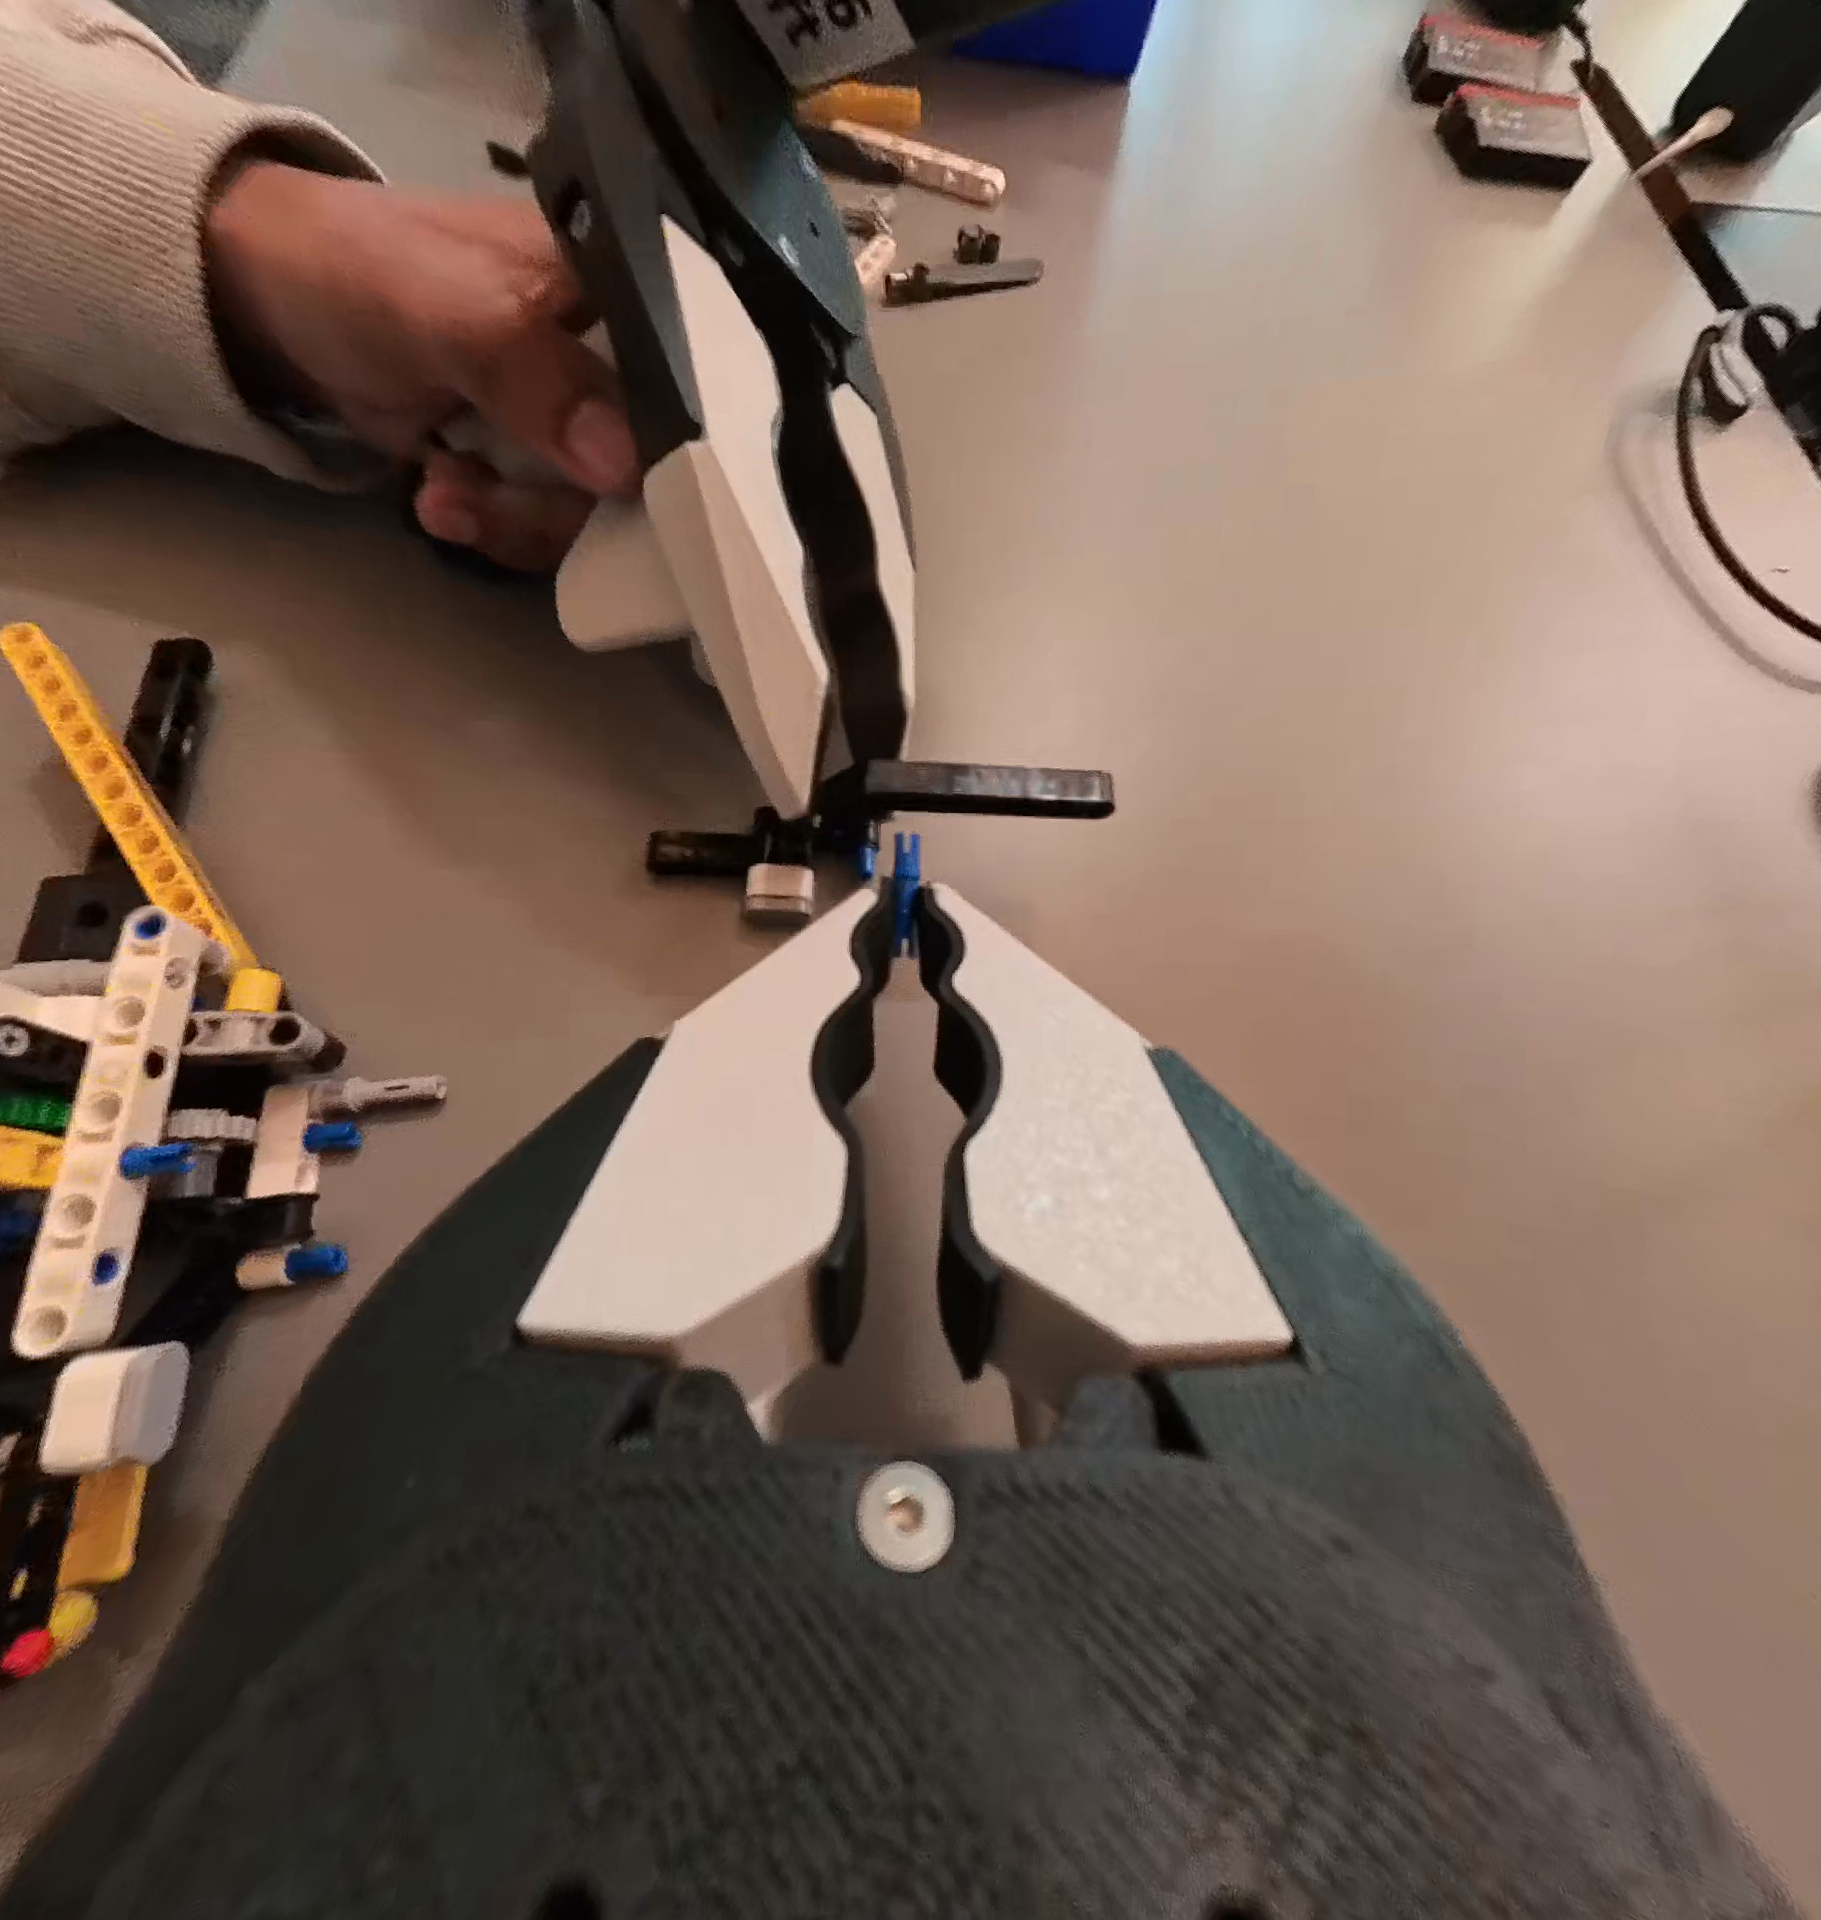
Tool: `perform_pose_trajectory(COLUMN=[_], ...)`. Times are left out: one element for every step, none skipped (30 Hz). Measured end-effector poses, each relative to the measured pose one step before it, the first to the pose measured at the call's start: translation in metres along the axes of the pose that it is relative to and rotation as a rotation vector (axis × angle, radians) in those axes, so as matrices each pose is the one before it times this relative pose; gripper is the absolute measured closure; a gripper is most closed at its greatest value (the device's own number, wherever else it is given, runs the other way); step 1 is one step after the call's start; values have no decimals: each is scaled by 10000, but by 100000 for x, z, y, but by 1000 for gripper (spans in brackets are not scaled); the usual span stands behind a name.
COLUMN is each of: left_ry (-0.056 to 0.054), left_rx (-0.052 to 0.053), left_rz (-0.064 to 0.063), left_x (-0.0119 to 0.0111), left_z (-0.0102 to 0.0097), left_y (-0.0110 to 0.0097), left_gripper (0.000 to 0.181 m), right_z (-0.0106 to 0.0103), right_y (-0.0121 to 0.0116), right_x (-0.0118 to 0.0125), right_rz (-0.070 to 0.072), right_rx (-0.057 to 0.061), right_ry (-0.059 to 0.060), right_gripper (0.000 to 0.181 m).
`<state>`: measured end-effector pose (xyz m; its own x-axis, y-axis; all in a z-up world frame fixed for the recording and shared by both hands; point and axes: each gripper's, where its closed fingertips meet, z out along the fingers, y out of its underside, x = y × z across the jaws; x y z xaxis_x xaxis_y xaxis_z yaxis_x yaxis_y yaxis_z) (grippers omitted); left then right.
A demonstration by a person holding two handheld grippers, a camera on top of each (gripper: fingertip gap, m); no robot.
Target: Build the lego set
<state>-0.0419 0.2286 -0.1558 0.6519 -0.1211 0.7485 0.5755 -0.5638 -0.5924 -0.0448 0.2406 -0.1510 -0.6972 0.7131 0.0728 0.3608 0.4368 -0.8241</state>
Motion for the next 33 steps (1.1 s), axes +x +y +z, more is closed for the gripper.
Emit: perform_pose_trajectory(left_ry=[9,64,75,52,59,47,12,-6,-2,-6,-22,-17,-12,31,42,66,48,45,66,42,47,36,6,23,23,25,7,3,-13,-26,-37,-20,-6], left_rx=[132,160,153,142,109,55,8,-28,-55,-67,-68,-57,-41,-50,-95,-101,-73,-55,-41,-26,4,13,6,-1,-7,-29,-44,-44,-39,-36,-23,0,-5], left_rz=[-17,24,3,-39,-74,-96,-86,-69,-48,-25,-29,-20,-8,-14,-52,-70,-95,-102,-96,-109,-100,-94,-97,-78,-52,-23,-6,14,32,41,39,35,20], left_x=[-11,93,94,25,11,-34,-63,-63,-35,-27,-56,-40,-18,23,14,22,-13,-15,0,-34,-19,-35,-63,-35,-12,16,7,14,11,0,-13,2,11], left_z=[-116,-173,-167,-156,-136,-81,-56,-4,17,43,61,55,59,69,87,87,55,45,27,10,-5,-15,-9,2,7,13,39,44,38,36,36,12,8], left_y=[-159,-180,-168,-167,-139,-76,-17,33,69,77,73,68,28,34,74,96,57,36,13,6,-36,-57,-35,-25,-12,25,55,60,50,52,40,6,17], left_gripper=[161,161,161,161,161,162,163,166,169,171,172,173,174,173,173,173,170,165,162,161,160,159,159,159,160,161,164,166,169,172,173,173,173], right_z=[70,139,181,192,183,198,194,174,137,81,16,-43,-86,-119,-131,-115,-93,-49,-30,-5,-3,-21,-29,-29,-14,18,32,65,71,66,48,17,-6], right_y=[74,216,236,115,-7,-22,58,155,153,94,5,-50,-84,-113,-122,-63,3,6,45,81,80,-23,-115,-176,-152,-107,-8,85,105,30,21,16,-13], right_x=[-49,-11,-31,-57,-84,-106,-4,87,54,5,38,39,-60,-45,-55,-96,-65,-60,-28,-3,-26,-38,-56,-133,-113,32,35,48,51,-40,-70,-4,-8], right_rz=[141,134,88,12,-22,-19,-14,11,6,-6,-5,-2,-3,1,-15,-24,-34,-46,-45,-25,-14,-5,10,35,41,14,-26,-41,-37,-28,-15,2,7], right_rx=[93,-36,-96,-60,-19,-70,-147,-220,-226,-171,-113,-81,-58,-37,-33,-60,-103,-95,-98,-123,-122,-53,11,39,25,-5,-53,-96,-89,-33,-10,-5,12], right_ry=[-98,-73,-36,16,54,46,103,144,116,72,85,72,-4,10,10,-12,4,20,40,52,20,21,6,-49,-29,71,78,82,72,2,-26,-5,-14], right_gripper=[179,179,179,179,179,179,179,179,179,179,179,179,179,179,179,179,179,179,179,179,179,179,179,179,179,179,179,179,179,179,179,179,179])
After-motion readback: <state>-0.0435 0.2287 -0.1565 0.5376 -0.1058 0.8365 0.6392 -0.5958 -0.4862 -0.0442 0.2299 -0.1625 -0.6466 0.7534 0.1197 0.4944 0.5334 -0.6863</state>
